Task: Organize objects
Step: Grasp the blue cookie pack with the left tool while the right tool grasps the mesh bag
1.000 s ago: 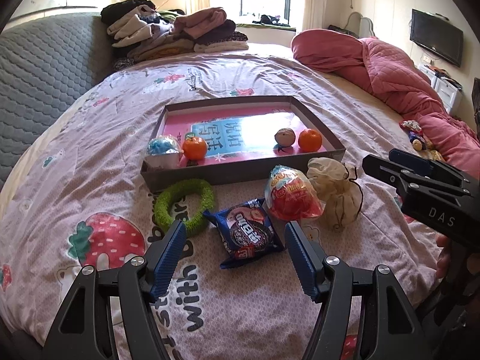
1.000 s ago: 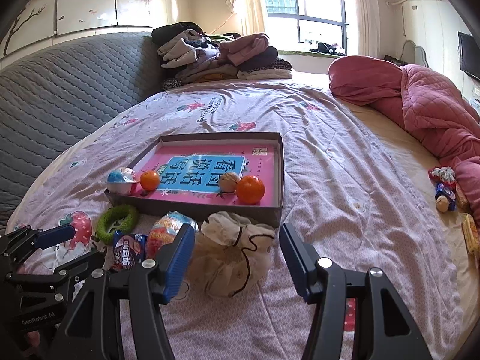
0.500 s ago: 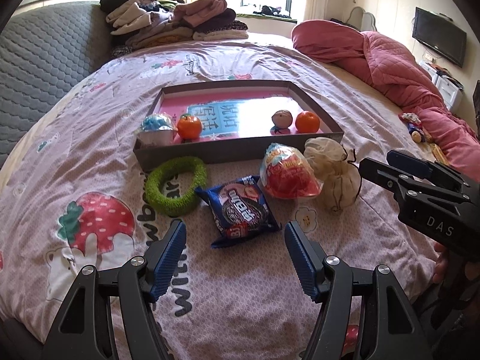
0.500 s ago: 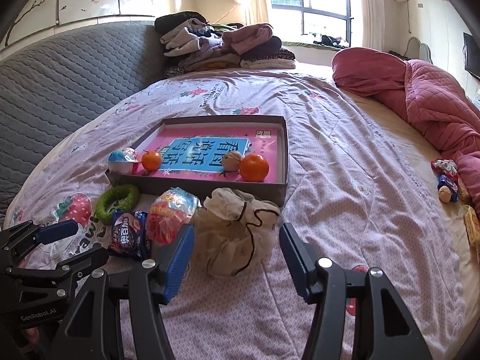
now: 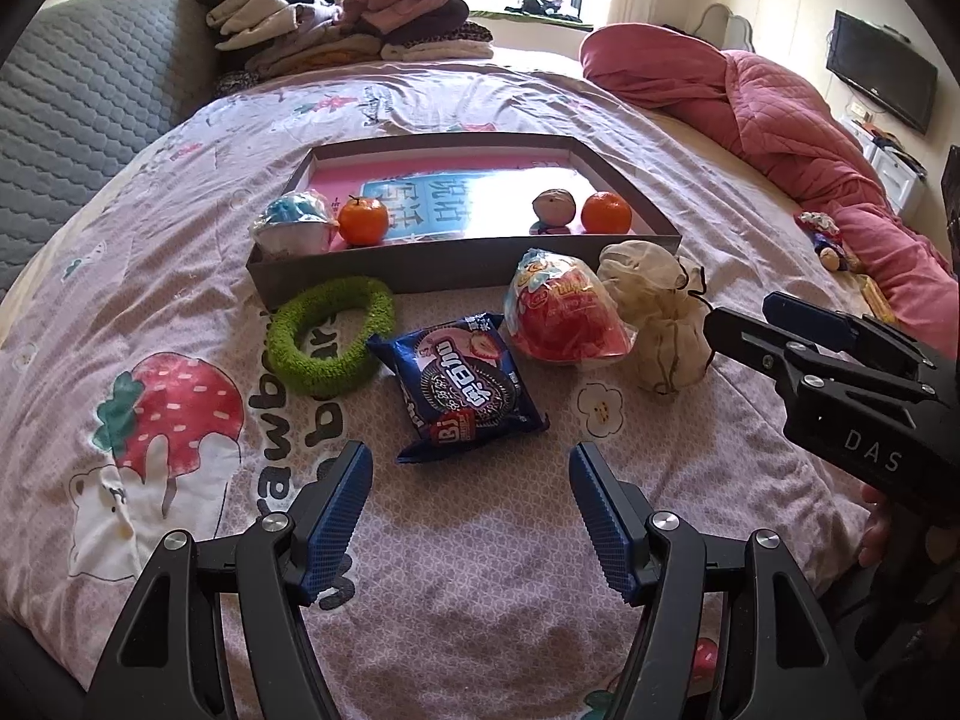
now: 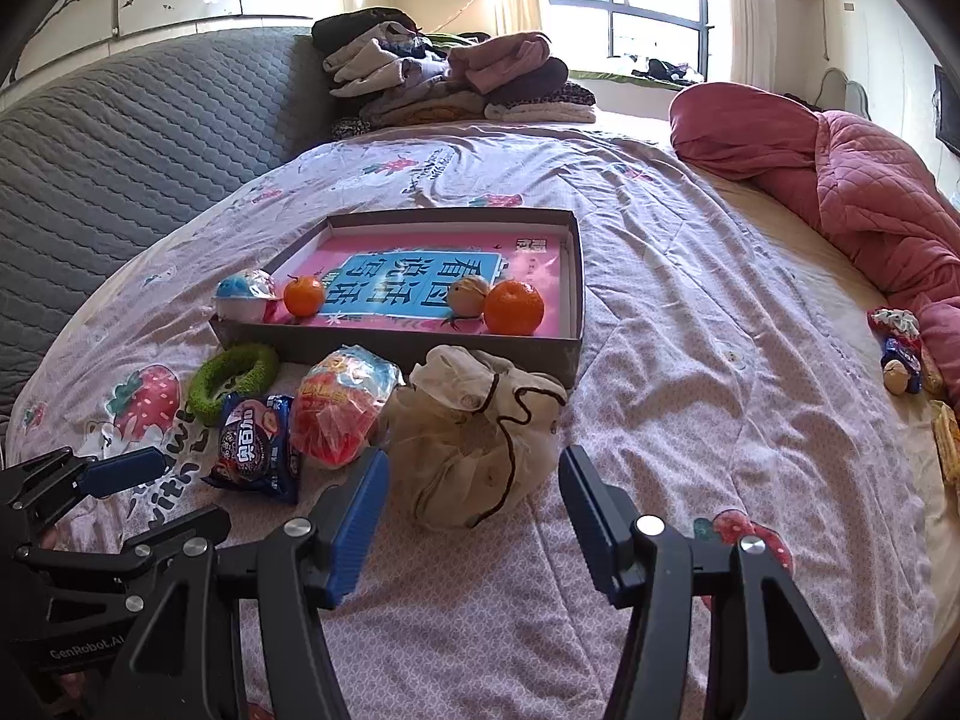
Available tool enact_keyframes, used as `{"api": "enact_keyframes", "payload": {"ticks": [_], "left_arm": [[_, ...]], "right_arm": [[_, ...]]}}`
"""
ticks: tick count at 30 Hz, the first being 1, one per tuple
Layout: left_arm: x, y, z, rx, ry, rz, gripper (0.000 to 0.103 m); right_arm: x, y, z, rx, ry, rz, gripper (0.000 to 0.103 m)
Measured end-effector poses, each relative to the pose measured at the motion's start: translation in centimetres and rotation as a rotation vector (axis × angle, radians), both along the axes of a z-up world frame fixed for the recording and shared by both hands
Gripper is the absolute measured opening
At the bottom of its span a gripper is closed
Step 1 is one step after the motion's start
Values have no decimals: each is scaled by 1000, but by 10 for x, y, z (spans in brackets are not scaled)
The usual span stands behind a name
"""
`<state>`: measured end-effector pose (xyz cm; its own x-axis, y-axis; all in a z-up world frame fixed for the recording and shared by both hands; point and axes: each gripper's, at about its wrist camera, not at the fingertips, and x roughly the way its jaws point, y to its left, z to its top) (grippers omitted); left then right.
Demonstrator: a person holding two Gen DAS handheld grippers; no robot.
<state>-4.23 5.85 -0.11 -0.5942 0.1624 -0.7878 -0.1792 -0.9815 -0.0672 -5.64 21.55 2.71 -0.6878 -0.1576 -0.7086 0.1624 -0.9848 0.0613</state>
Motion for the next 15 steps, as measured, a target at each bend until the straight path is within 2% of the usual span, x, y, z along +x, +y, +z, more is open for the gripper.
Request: {"api": "enact_keyframes", "payload": {"ticks": [15], "left_arm": [[-6,5,-2,1,-4,6,70]], "right_arm": [[-3,-2,-9,16,-22,8,58]]}}
